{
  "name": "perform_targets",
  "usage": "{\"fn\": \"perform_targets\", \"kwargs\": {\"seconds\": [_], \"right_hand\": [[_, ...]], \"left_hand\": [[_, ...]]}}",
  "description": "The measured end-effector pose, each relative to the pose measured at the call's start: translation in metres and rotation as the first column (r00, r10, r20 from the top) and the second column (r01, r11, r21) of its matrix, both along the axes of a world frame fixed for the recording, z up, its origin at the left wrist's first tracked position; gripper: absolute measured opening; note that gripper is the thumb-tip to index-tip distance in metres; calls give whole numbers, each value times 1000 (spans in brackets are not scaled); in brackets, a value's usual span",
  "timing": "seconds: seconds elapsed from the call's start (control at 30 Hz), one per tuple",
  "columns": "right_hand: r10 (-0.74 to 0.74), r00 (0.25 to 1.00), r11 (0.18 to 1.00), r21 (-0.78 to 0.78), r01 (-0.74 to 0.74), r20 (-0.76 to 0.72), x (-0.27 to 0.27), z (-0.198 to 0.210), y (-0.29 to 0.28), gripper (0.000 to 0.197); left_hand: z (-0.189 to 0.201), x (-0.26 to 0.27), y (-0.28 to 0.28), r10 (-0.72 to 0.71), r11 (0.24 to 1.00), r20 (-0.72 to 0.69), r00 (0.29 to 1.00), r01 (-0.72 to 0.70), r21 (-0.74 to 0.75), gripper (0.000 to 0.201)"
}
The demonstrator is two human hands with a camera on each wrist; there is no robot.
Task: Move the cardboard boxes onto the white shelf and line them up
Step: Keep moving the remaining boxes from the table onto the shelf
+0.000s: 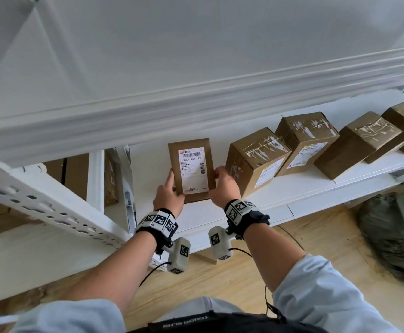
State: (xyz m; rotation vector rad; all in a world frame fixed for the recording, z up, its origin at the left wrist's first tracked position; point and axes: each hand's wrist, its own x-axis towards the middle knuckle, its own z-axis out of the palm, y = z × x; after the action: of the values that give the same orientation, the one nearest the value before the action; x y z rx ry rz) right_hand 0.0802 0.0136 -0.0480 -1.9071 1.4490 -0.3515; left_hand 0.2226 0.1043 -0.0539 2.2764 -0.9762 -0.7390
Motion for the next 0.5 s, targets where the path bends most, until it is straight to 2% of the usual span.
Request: {"fn": "perform_targets", "kwargs": {"seconds": [0.1, 0.17, 0.27, 0.37, 0.43, 0.5], "right_hand": [[-78, 995, 997, 0, 78, 62, -5, -10, 7, 44], [-83, 993, 996, -15, 84, 79, -6, -13, 10, 45], [-83, 990, 996, 28, 80, 113, -5, -11, 7, 57], [-122, 978, 988, 113, 103, 169, -6, -13, -1, 57], [-149, 974, 979, 166, 121, 173, -8, -17, -6, 59], [-143, 980, 976, 186, 117, 135, -11, -20, -9, 65]], "left_hand": [[-9, -11, 0, 17, 994, -126, 992, -31, -108, 80], [-14, -19, 3, 35, 986, -196, 980, -66, -155, 73], [-17, -32, 6, 52, 990, -264, 963, -84, -112, 49], [-24, -38, 1, 57, 994, -352, 934, -85, -65, 36], [-24, -41, -5, 44, 997, -396, 917, -67, -45, 36], [-22, -45, -14, 15, 999, -411, 911, -32, -35, 44]]}}
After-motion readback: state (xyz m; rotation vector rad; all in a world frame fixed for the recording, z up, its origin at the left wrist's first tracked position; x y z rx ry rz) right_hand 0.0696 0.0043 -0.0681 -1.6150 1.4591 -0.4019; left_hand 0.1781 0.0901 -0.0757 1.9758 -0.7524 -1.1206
